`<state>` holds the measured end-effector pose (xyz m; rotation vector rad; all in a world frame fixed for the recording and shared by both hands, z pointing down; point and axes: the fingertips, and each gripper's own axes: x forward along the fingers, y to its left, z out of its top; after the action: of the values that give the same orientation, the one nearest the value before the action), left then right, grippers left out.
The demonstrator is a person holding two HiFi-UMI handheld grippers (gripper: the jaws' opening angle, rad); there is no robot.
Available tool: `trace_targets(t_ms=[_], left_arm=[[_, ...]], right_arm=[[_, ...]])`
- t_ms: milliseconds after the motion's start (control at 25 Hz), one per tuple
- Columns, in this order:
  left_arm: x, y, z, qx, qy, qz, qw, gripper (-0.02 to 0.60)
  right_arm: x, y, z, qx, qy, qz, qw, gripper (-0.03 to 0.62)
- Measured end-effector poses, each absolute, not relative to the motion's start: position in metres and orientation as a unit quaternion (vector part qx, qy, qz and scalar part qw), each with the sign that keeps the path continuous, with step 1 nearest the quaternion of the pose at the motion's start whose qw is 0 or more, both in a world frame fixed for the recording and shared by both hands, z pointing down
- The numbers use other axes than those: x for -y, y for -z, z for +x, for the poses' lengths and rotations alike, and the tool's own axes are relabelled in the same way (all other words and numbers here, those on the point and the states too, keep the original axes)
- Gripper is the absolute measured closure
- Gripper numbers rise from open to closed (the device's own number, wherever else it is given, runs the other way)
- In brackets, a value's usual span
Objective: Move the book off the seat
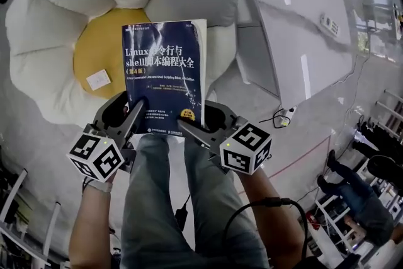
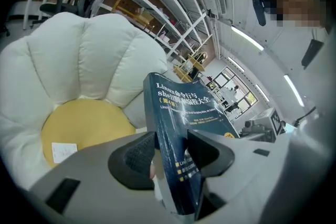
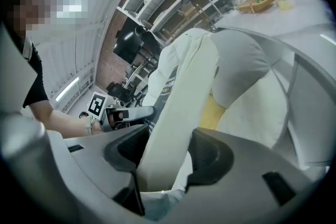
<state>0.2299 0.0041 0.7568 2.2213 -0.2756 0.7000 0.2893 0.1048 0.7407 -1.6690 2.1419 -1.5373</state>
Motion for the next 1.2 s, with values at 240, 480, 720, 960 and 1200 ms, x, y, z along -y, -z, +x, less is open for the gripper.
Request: trace_targets(t_ms=[240,480,720,960,1200], left_arm=[[-0.011,-0.817,0.187,0.125,-0.239,0.842,0.468,0.383],[0.008,-0.834,0.169,0.139,-0.269,0.847,0.436,0.385],[0.004,-0.829,0.171,0.167,-0.260,0.857,0.413,0.387],[0.002,-0.826,0.166,0.166,-0.257,0.851,0.427,0.388],[0.006,-0.830,0.169,0.155,-0.273,0.845,0.433,0.388]], right_arm=[[-0.103,-0.784,0.255,-0.671,0.533,-0.512,-0.062,0.364],[-0.086,-0.810,0.238,-0.685,0.523,-0.506,-0.023,0.364],[-0.088,-0.812,0.244,-0.707,0.504,-0.496,-0.007,0.362],[-0.090,-0.806,0.240,-0.706,0.508,-0.493,-0.021,0.362],[-0.087,-0.809,0.240,-0.687,0.523,-0.504,-0.012,0.362]])
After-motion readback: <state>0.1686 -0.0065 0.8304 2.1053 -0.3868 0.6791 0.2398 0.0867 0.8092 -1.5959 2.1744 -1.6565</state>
